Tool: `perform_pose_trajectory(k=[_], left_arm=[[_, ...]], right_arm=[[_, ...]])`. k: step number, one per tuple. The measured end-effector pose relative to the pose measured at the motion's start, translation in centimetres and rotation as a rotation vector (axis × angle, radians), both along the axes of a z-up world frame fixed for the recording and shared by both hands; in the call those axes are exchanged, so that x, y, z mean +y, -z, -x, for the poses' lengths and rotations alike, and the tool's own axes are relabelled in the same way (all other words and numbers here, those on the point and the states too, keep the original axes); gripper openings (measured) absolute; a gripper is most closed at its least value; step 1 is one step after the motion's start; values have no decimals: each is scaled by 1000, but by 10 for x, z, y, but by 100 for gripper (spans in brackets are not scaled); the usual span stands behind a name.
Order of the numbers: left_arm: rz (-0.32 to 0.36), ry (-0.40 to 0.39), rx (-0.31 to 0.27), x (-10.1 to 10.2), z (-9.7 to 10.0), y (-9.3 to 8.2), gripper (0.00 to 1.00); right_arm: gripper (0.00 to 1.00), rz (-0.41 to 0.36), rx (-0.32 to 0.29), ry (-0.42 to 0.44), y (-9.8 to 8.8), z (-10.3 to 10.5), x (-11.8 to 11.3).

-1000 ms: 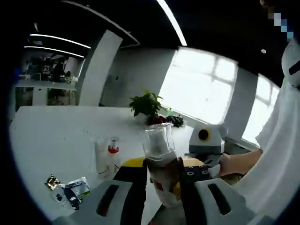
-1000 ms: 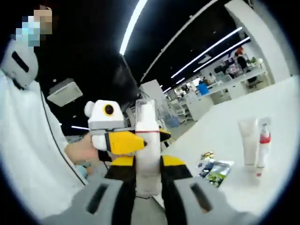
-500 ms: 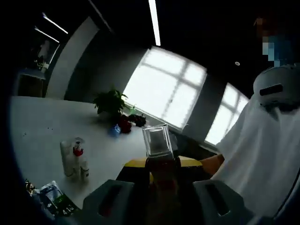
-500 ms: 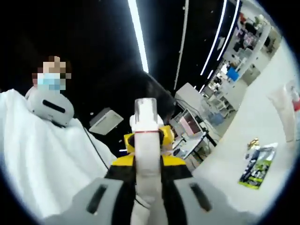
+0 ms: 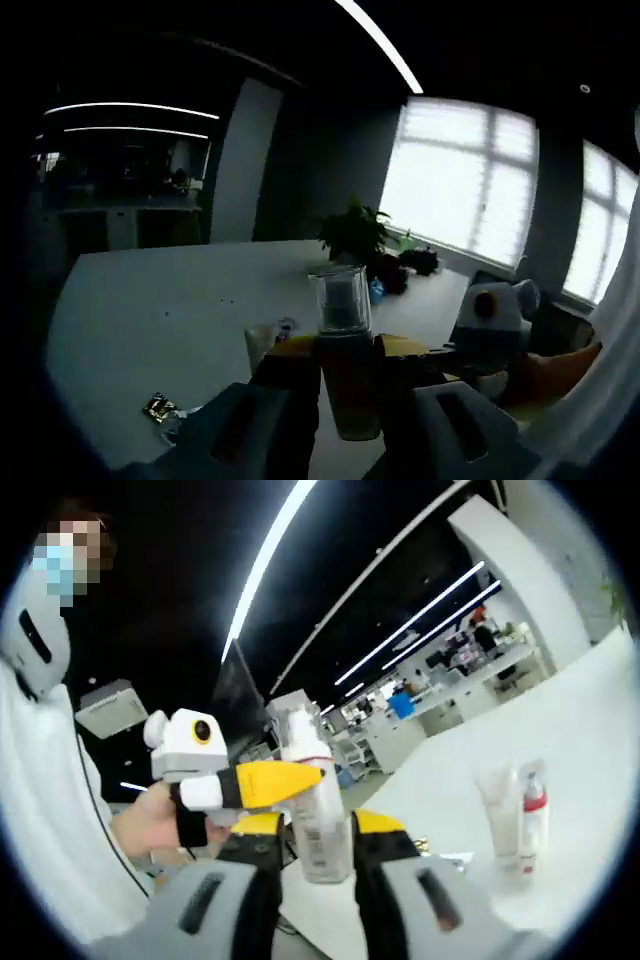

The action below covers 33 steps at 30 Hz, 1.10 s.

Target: Arrange the skincare products in the storage area until every visible bottle or jar stands upright without overlapping.

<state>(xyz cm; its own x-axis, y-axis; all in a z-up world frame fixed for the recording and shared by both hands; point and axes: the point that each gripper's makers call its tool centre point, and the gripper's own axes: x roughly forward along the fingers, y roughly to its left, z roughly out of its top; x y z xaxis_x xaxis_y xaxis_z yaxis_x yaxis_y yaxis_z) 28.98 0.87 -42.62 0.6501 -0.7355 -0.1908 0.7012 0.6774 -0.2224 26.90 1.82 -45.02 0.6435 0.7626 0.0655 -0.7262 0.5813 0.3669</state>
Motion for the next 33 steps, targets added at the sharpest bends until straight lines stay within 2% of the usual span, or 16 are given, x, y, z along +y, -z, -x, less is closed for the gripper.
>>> perform_pose_trajectory(k=[4, 5, 7, 8, 10, 16, 18, 20, 22, 23, 25, 26, 27, 31, 32, 33], left_arm=[[-67, -98, -2, 2, -5, 10, 17], [-73, -110, 10, 2, -5, 12, 17], [-86, -121, 7, -1, -3, 16, 17], [-93, -129, 4, 0, -3, 18, 17], [-91, -143, 8, 3, -3, 20, 17], [-50, -114, 13, 4, -1, 21, 18], [-63, -56, 3, 1, 1, 20, 18], [-48, 0, -5, -2, 4, 17, 19], [-20, 57, 23, -2, 8, 17, 19], [-19, 121, 22, -4, 11, 17, 20], [-51, 208, 37, -3, 16, 22, 20], [-61, 248, 41, -3, 19, 23, 21], [-60, 290, 64, -2, 23, 24, 21], [-49, 397, 58, -4, 32, 22, 22], [-44, 435, 54, -6, 36, 21, 22], [-36, 465, 66, -7, 39, 20, 21]], right_arm=[[27, 152, -52, 83, 4, -7, 4], [27, 201, -93, 98, 4, -7, 5], [23, 253, -75, 147, 12, -11, 2], [20, 249, -64, 168, 14, -12, -1], [19, 199, -39, 135, 15, -10, 3], [18, 198, -50, 75, 15, -7, -2], [18, 190, -46, 49, 16, -7, -4], [18, 128, -39, 7, 14, -4, -4], [18, 80, -22, -45, 14, -1, -5], [18, 72, -25, -61, 15, 0, -6], [17, 64, -19, -89, 18, 2, -7], [18, 49, -17, -156, 20, 11, -3], [18, 47, -18, -167, 21, 13, -2], [18, -4, -21, -229, 19, 21, -1], [18, -39, -17, -289, 16, 28, 1], [18, -32, -26, -277, 17, 26, -1]])
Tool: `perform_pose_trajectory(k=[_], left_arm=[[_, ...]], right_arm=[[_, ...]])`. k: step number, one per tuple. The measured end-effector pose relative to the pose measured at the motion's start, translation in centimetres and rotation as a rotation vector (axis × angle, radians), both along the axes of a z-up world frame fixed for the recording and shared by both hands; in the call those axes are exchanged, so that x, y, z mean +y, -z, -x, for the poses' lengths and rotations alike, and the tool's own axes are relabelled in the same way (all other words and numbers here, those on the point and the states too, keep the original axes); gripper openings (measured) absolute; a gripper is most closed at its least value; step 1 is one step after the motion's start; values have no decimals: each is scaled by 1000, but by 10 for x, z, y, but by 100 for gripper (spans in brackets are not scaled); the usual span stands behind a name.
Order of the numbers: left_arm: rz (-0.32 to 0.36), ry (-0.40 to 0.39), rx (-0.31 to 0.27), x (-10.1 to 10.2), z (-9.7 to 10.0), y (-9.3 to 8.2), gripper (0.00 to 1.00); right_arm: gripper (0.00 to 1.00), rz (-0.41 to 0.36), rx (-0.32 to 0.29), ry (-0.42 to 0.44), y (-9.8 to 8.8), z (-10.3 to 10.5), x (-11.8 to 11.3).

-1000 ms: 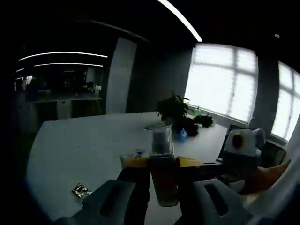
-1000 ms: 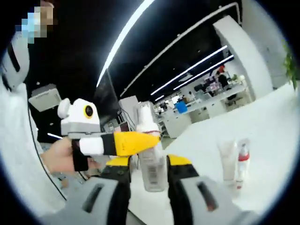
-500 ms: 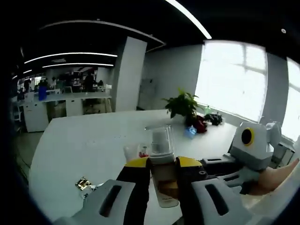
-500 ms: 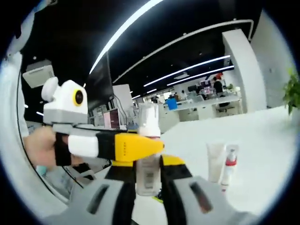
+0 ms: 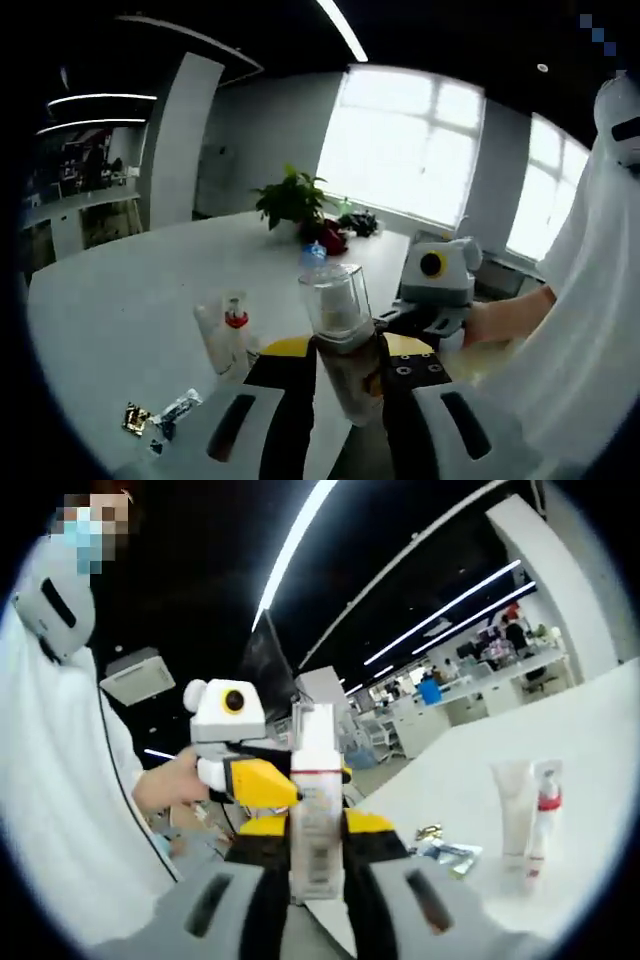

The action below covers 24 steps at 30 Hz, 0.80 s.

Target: Arrange the skincare products in the storage area until every visible bottle or jar stands upright without overlapping.

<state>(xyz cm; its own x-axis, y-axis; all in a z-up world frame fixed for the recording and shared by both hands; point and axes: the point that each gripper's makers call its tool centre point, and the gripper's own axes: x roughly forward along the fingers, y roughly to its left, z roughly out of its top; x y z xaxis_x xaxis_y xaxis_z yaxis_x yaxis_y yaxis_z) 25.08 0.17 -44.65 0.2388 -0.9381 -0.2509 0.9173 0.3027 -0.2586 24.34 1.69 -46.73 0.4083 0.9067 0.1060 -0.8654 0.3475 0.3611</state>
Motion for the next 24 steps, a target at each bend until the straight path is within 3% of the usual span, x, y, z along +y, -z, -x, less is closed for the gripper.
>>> perform_pose_trajectory(k=[1, 5, 9, 20, 24], left_arm=[[-3, 8, -11, 0, -1, 0, 21], [6, 164, -9, -3, 17, -5, 20], [-49, 259, -35, 0, 26, -4, 18], [-80, 267, -69, -9, 24, -2, 18], [-125, 251, -117, -10, 17, 4, 17]], right_arm=[[18, -8, 1, -22, -1, 2, 0], [18, -33, -25, -148, -7, 18, 1], [18, 13, -85, -210, -6, 24, 1], [18, 68, -141, -227, -3, 18, 1], [19, 128, -174, -193, 6, 10, 1]])
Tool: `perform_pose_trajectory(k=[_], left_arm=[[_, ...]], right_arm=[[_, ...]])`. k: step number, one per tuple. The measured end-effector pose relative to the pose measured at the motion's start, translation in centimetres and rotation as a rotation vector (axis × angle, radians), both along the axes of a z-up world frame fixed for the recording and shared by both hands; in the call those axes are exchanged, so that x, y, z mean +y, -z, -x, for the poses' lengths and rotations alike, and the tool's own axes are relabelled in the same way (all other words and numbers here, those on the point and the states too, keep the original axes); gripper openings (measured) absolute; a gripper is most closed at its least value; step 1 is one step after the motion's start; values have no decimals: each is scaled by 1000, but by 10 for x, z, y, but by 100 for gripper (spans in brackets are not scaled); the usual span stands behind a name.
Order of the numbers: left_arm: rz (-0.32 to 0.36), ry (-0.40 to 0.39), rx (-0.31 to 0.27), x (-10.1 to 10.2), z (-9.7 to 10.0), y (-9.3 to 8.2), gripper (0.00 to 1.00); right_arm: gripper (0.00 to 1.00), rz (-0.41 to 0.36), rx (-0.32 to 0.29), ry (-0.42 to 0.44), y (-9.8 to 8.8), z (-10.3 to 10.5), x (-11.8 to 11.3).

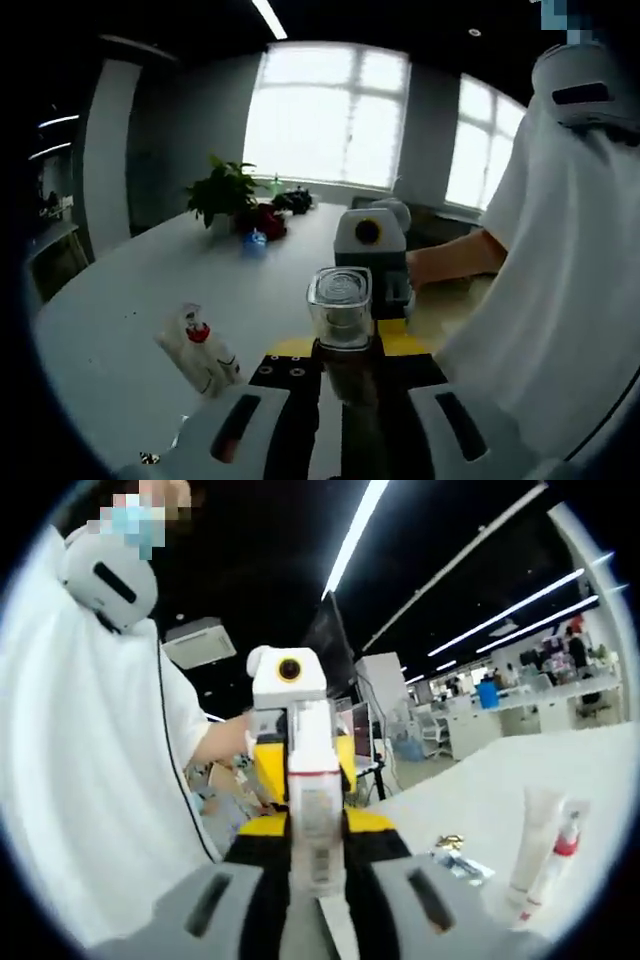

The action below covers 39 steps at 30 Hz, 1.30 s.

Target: Arrange the skincare products in the storage area until every visible bottle or jar stands upright without overlapping.

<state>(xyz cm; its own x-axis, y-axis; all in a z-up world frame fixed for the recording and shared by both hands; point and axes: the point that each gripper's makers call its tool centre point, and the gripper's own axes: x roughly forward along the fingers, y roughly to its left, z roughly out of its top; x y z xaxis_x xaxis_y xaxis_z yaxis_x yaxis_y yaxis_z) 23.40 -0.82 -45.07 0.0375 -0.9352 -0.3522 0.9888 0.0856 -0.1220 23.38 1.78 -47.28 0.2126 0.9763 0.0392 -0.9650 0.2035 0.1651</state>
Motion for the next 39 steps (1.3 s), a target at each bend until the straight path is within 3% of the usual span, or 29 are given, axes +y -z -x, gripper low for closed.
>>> perform_pose_trajectory(k=[6, 15, 28, 31, 39], left_arm=[[-47, -12, -47, -3, -12, 17, 16], [-75, -13, -44, -6, -27, 45, 16], [-89, -29, -54, -14, -52, 82, 16], [-59, -45, -35, -17, -59, 90, 16], [-79, -75, -45, -20, -80, 127, 16]], right_arm=[[21, 62, 4, 58, 17, -15, 1], [25, 158, 17, 94, 43, -27, -3], [48, 226, 80, 198, 75, -44, -19], [53, 237, 100, 230, 84, -48, -23], [61, 250, 140, 311, 98, -61, -35]])
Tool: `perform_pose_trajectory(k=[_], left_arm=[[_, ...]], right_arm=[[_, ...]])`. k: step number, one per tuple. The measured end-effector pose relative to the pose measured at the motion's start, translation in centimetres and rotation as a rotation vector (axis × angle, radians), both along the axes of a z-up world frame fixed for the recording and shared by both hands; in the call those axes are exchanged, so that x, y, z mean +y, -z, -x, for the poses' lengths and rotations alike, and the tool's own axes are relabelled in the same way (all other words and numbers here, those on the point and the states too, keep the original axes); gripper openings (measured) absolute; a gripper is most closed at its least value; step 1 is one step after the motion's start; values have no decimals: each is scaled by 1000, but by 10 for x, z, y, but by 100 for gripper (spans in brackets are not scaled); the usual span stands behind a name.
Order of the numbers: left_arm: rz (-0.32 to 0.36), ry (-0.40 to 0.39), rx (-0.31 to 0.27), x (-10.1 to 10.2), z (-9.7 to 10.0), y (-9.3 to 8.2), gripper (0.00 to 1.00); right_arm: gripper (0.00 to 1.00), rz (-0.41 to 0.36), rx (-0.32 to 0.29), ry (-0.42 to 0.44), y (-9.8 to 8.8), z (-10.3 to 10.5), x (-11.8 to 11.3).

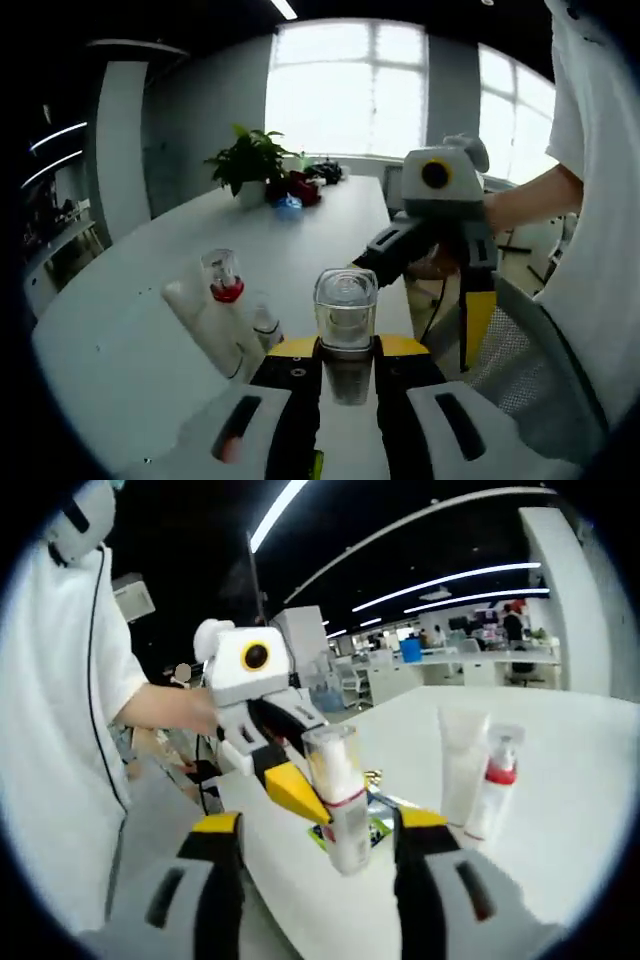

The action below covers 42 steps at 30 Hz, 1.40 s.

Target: Arrange the skincare products in the storage area until every visible bottle or jar stands upright without overlapping.

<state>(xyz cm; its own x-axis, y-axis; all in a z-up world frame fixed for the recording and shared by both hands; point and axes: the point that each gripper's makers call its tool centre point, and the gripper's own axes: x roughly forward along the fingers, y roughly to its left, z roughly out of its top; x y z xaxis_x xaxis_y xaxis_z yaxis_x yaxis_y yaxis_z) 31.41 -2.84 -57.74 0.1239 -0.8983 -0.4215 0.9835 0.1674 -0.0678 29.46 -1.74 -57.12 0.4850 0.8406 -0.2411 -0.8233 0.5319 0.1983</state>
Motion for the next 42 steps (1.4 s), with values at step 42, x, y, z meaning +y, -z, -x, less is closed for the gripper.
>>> perform_pose_trajectory(k=[42], left_arm=[[-18, 39, -49, -11, -34, 81, 17]], right_arm=[[83, 32, 114, 238, 45, -17, -53]])
